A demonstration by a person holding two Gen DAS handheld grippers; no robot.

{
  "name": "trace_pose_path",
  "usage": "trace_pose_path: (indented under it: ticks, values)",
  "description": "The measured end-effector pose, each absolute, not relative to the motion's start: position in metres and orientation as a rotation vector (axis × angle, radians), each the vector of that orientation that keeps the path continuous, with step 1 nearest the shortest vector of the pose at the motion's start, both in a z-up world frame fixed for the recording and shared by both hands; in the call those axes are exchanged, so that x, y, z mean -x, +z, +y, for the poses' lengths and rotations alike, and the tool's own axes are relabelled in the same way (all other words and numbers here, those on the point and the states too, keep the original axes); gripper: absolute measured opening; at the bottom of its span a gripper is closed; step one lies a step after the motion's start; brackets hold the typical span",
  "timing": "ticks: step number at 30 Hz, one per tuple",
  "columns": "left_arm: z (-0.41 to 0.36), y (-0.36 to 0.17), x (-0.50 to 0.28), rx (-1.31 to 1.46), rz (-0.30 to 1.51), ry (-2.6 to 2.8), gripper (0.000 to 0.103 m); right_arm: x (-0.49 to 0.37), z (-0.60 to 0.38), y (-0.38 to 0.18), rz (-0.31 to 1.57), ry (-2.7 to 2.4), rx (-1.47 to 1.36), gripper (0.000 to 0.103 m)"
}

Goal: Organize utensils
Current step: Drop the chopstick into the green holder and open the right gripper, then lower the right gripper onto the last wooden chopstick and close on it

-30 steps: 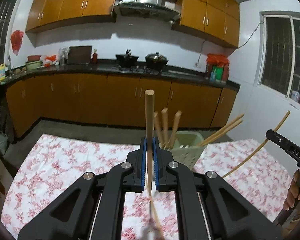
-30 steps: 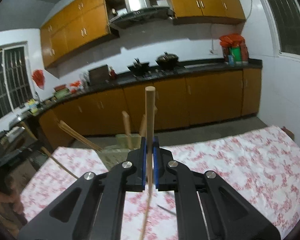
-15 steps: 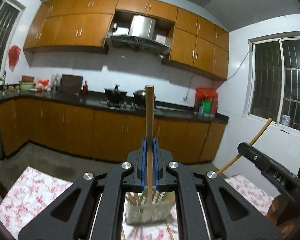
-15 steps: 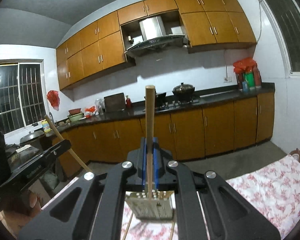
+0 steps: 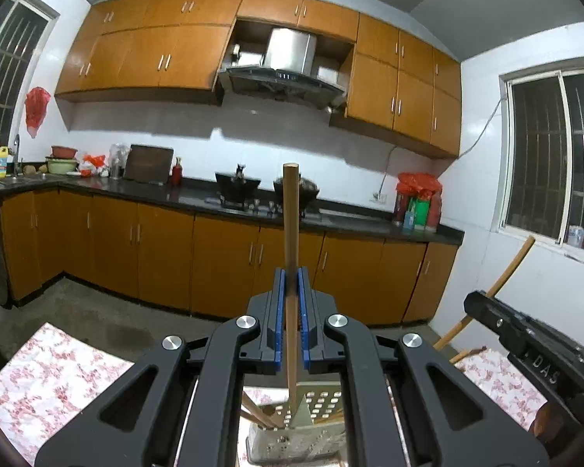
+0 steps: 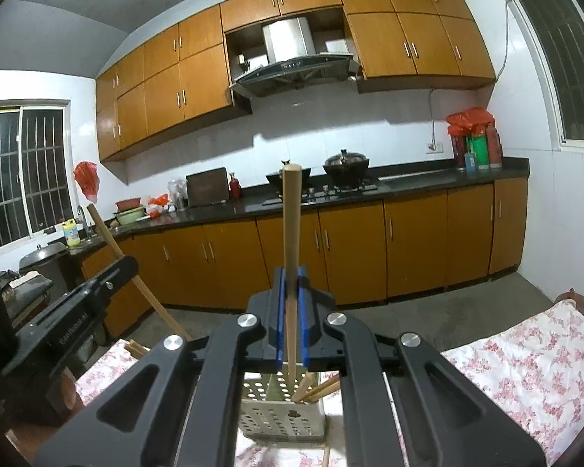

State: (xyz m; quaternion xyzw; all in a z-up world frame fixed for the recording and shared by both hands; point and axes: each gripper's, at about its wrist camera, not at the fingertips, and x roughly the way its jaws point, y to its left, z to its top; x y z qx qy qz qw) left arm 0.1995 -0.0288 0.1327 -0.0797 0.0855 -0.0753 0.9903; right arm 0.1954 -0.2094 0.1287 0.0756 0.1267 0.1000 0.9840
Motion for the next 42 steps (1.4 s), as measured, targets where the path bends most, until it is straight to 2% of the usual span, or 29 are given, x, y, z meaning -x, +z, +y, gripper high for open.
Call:
trace_pose_path:
  ticks: [2, 5, 6, 7, 9, 15, 18, 24, 28, 30, 35, 42]
  values:
    - [-0.026, 0.126, -0.201, 0.163, 0.202, -0.16, 0.007, -0.196, -0.207, 0.125, 0.271, 0.197, -0.138, 0.01]
    - [-0.02, 0.123, -0.199, 0.168, 0.219, -0.156, 0.01, -0.193, -0.209, 0.124, 0.269, 0.193, -0.133, 0.025]
    - [-0.018, 0.124, -0.197, 0.169, 0.22, -0.151, 0.018, -0.191, -0.21, 0.124, 0.266, 0.193, -0.135, 0.028]
    - [-0.015, 0.124, -0.197, 0.171, 0.219, -0.147, 0.03, -0.188, -0.212, 0.126, 0.262, 0.19, -0.138, 0.028]
    - [-0.011, 0.126, -0.191, 0.175, 0.208, -0.138, 0.039, -0.181, -0.217, 0.128, 0.257, 0.183, -0.142, 0.029]
    - [0.005, 0.137, -0.172, 0.193, 0.195, -0.126, 0.041, -0.158, -0.248, 0.131, 0.265, 0.097, -0.171, 0.036]
    - [0.017, 0.139, -0.155, 0.207, 0.193, -0.104, 0.046, -0.151, -0.269, 0.118, 0.31, 0.038, -0.194, 0.04]
    - [0.048, 0.101, -0.129, 0.21, 0.275, -0.005, 0.052, -0.166, -0.299, 0.041, 0.573, -0.047, -0.217, 0.04]
    - [0.06, 0.041, -0.137, 0.205, 0.475, 0.029, 0.052, -0.171, -0.287, -0.03, 0.778, 0.007, -0.228, 0.04]
    - [0.06, 0.014, -0.143, 0.206, 0.575, 0.015, 0.052, -0.169, -0.276, -0.053, 0.835, 0.063, -0.246, 0.034]
    - [0.041, -0.041, -0.144, 0.17, 0.739, -0.039, 0.051, -0.157, -0.231, -0.09, 0.914, 0.182, -0.195, 0.03]
    - [0.014, -0.066, -0.137, 0.12, 0.799, -0.1, 0.051, -0.153, -0.202, -0.109, 0.943, 0.213, -0.128, 0.029]
